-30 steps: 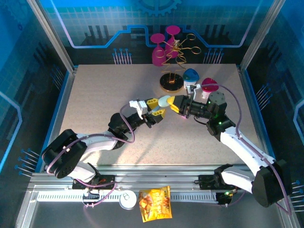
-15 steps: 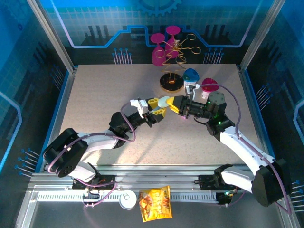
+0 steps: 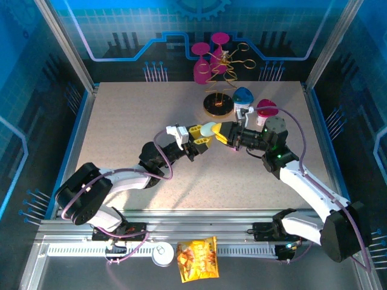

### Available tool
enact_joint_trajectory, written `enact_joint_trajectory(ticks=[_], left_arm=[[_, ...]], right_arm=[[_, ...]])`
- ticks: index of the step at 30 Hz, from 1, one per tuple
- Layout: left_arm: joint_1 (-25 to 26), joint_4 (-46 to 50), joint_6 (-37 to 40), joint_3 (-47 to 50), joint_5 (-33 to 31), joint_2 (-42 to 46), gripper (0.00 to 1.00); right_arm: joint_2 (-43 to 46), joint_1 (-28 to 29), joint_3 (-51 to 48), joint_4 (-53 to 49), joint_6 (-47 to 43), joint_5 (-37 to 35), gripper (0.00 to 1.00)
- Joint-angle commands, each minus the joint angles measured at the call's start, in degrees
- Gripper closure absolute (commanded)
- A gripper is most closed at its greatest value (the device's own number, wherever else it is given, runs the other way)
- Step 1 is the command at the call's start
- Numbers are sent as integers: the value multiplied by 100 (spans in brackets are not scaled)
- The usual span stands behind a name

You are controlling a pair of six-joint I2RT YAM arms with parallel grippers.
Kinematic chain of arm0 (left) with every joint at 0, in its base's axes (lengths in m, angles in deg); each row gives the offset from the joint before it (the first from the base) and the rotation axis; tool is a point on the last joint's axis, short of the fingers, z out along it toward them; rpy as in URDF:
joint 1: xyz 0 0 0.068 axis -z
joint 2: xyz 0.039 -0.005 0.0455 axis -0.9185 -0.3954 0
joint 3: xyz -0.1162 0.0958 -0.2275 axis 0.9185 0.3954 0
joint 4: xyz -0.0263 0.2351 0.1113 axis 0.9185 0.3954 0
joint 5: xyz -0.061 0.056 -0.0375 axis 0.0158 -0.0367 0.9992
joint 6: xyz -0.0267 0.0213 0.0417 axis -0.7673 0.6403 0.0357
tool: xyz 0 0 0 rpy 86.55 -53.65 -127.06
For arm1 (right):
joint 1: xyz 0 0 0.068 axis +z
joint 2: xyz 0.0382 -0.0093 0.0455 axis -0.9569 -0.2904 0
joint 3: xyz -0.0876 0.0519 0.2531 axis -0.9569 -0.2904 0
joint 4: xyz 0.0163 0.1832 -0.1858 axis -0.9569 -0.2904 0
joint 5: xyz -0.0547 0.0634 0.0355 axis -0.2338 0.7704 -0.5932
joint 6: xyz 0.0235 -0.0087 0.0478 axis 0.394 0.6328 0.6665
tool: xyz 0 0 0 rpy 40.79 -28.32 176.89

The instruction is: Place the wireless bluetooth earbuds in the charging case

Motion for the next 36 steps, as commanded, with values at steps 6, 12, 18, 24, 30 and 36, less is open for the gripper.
enact_joint_trajectory(ticks=[6,12,18,24,30,36], left_arm=[[-32,-242,-72,-66,435,-44,78],[-377,199,-346,186,963,268,79],[-541,581,-532,302,1259,604,79],[-554,489,-932,245,1421,550,80],[-547,398,-1005,245,1578,521,81],[-548,402,-913,279,1809,483,82]], right_arm=[[136,15,-8,-325,-748,-151,29],[548,-100,276,-1683,-2937,-517,13],[688,67,488,-2441,-4725,-657,9],[672,314,599,-2883,-5409,-1141,9],[552,342,528,-2674,-5079,-1298,11],[512,342,589,-2499,-4863,-1284,12]])
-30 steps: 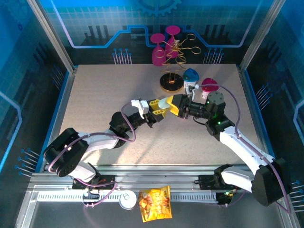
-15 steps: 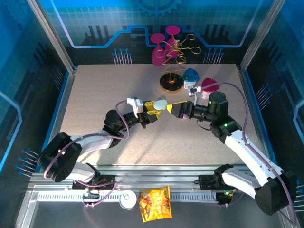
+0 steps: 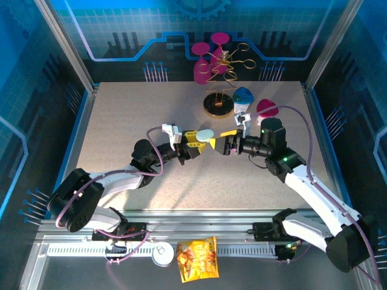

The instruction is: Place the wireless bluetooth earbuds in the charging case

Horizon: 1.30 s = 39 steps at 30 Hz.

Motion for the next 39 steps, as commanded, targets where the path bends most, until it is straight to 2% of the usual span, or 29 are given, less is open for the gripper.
enact_joint_trajectory(ticks=[1,17,26,30,34,36,39], left_arm=[[-10,-155,-7,50,422,-1,82],[-23,-391,33,182,573,-64,82],[-95,-483,33,301,557,-33,82],[-215,-503,24,363,489,-6,82],[-489,-541,-36,466,459,65,82],[-670,-545,-63,531,456,157,82],[-914,-461,-64,560,442,319,82]], right_arm=[[-52,63,210,118,111,-194,12],[-335,44,600,67,113,-274,12],[-201,54,647,-28,-23,-252,11],[-10,63,539,73,-17,-231,9],[210,53,409,114,-51,-541,0],[228,15,169,108,-80,-810,0],[-28,-86,15,241,-2,-846,0]])
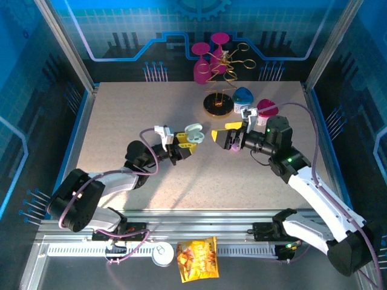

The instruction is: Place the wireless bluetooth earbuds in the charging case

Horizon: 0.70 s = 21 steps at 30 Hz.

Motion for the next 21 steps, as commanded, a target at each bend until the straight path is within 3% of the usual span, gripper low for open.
enact_joint_trajectory(ticks=[1,10,21], left_arm=[[-254,-166,-62,80,-39,341,82],[-511,-53,135,249,-440,819,82],[-539,512,222,275,-480,1607,82]], right_arm=[[-367,-111,-222,114,-29,-262,0],[-2273,279,200,88,-242,-784,13],[-4824,891,2243,-863,-1070,-922,39]])
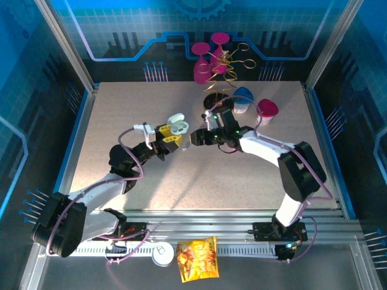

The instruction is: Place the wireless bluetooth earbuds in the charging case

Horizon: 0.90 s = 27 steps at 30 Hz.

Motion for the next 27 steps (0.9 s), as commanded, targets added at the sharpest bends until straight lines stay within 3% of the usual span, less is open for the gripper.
enact_joint_trajectory(ticks=[1,8,14,23,27], left_arm=[[-45,188,165,83,-68,281,82],[-45,496,259,118,-104,592,81],[-45,399,212,109,-48,470,81],[-43,348,167,138,-33,384,81],[-42,359,180,158,-50,388,81]], right_arm=[[-637,221,725,-552,-411,34,42],[-1732,664,2333,-1924,-1260,-636,45],[-2395,703,3146,-2656,-1941,-565,41],[-3064,679,3742,-3274,-2196,-422,38],[-3006,695,3523,-3216,-2113,-503,38]])
